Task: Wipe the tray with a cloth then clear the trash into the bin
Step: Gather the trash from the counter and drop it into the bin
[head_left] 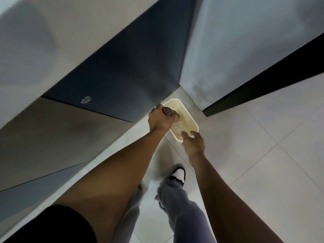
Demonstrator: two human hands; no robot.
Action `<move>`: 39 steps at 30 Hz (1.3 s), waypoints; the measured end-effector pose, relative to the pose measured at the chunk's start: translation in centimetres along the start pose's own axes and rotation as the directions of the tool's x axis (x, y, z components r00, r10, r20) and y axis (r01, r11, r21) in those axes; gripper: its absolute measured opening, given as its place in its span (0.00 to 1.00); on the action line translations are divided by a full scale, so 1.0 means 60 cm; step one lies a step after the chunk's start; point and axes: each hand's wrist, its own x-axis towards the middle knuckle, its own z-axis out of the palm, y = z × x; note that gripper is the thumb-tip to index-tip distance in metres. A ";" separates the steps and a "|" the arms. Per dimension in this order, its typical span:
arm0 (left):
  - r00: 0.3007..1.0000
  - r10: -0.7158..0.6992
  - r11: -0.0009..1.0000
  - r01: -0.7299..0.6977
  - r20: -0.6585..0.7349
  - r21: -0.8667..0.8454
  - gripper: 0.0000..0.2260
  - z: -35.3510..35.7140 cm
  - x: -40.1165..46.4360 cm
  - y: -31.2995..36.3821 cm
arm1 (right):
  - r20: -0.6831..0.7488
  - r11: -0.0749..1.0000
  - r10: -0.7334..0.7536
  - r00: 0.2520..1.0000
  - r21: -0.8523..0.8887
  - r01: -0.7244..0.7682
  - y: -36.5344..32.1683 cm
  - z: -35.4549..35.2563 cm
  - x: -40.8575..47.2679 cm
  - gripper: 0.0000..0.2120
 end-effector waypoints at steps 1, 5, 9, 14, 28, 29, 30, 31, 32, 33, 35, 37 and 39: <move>1.000 -0.004 1.000 0.004 0.004 0.005 0.23 0.014 0.014 -0.005 | 0.011 1.000 -0.003 1.000 -0.015 0.003 0.007 0.004 0.013 0.26; 1.000 -0.018 0.999 0.018 0.006 0.031 0.18 0.064 0.060 -0.031 | 0.031 0.999 0.033 0.999 -0.005 -0.033 0.041 0.005 0.059 0.21; 1.000 0.000 0.997 -0.001 0.013 0.078 0.14 0.103 0.081 -0.055 | 0.040 0.998 0.065 0.997 0.007 -0.065 0.064 0.003 0.085 0.19; 0.998 -0.010 0.999 0.008 0.054 0.038 0.12 0.114 0.082 -0.072 | 0.040 0.999 0.035 0.999 -0.008 -0.035 0.043 0.016 0.097 0.19; 0.965 0.247 0.952 -0.258 -0.084 -0.162 0.08 -0.166 -0.080 0.052 | 0.056 0.815 -0.534 0.843 -0.232 0.531 -0.202 0.034 -0.160 0.13; 0.959 0.256 0.944 -0.274 -0.119 -0.182 0.09 -0.207 -0.101 0.068 | 0.064 0.784 -0.584 0.809 -0.212 0.583 -0.230 0.031 -0.196 0.12; 0.955 0.254 0.937 -0.282 -0.153 -0.205 0.10 -0.248 -0.123 0.084 | 0.081 0.756 -0.630 0.772 -0.166 0.634 -0.256 0.028 -0.234 0.11; 0.951 0.246 0.931 -0.286 -0.187 -0.228 0.12 -0.288 -0.149 0.098 | 0.104 0.722 -0.675 0.730 -0.109 0.683 -0.279 0.022 -0.274 0.10; 0.944 0.241 0.924 -0.293 -0.224 -0.243 0.14 -0.331 -0.178 0.112 | 0.124 0.678 -0.724 0.678 -0.050 0.733 -0.300 0.016 -0.317 0.08; 0.933 0.248 0.917 -0.312 -0.260 -0.247 0.15 -0.374 -0.208 0.125 | 0.141 0.623 -0.775 0.616 0.003 0.782 -0.320 0.008 -0.361 0.06; 0.905 0.274 0.910 -0.353 -0.325 -0.216 0.14 -0.458 -0.272 0.142 | 0.180 0.505 -0.855 0.486 0.075 0.860 -0.352 -0.005 -0.443 0.05; 0.873 0.294 0.899 -0.391 -0.389 -0.198 0.13 -0.538 -0.331 0.148 | 0.219 0.387 -0.909 0.356 0.122 0.914 -0.386 -0.010 -0.517 0.05; 0.826 0.308 0.874 -0.442 -0.473 -0.202 0.12 -0.610 -0.374 0.145 | 0.253 0.267 -0.941 0.224 0.149 0.952 -0.424 0.000 -0.580 0.05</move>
